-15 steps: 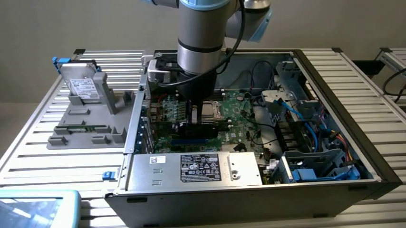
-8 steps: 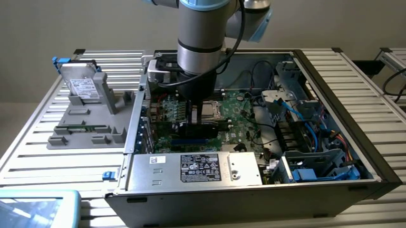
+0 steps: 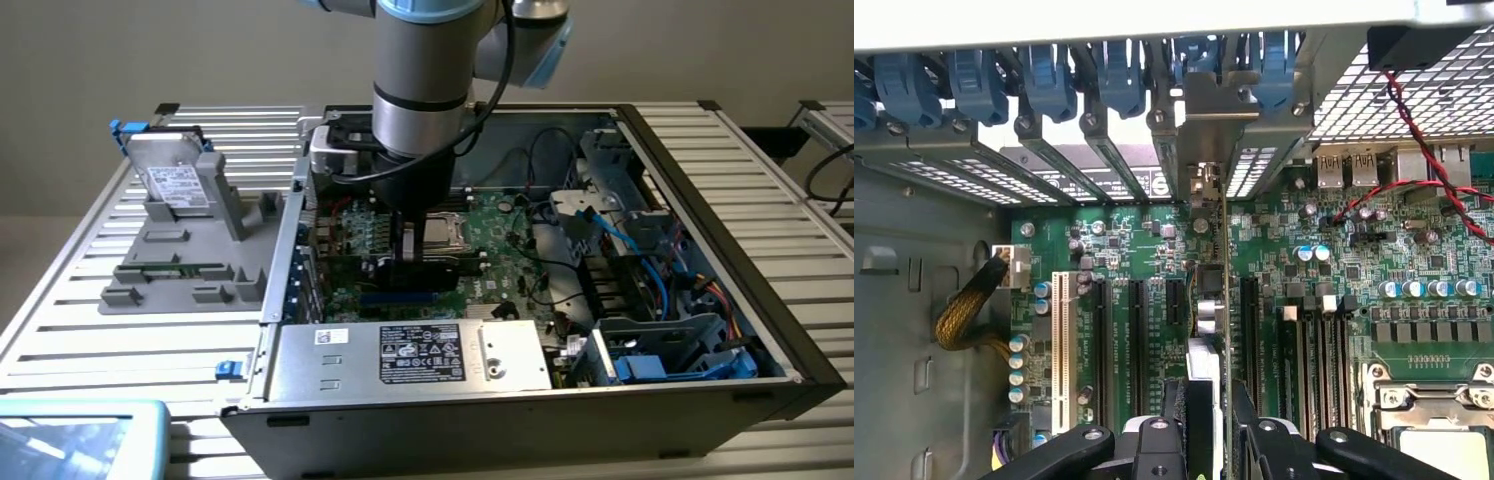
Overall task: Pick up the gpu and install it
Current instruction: 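Insert the gpu into the slot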
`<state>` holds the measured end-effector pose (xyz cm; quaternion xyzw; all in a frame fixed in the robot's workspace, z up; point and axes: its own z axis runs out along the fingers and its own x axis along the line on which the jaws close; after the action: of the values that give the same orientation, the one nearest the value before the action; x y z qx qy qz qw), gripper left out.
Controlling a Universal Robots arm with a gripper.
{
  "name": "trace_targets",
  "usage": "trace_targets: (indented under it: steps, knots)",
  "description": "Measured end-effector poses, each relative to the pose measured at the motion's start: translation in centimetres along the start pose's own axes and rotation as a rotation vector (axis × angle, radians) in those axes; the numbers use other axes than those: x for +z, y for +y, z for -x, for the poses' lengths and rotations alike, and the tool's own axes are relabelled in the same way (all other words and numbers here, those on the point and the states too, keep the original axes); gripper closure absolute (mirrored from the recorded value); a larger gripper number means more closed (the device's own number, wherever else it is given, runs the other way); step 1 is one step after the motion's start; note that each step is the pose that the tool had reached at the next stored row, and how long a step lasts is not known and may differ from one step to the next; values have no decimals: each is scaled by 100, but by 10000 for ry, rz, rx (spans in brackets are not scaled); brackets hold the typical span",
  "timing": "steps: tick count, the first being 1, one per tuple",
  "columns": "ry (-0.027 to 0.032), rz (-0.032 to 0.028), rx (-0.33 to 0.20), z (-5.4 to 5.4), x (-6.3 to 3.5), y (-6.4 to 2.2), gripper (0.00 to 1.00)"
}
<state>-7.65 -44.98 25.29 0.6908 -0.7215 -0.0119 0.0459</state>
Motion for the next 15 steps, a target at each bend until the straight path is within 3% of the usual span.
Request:
trace_targets:
  steps: [4,15]
  knots:
    - [-71,3,-6,-2,3,0,72]
    - [-75,3,-6,-8,22,-2,72]
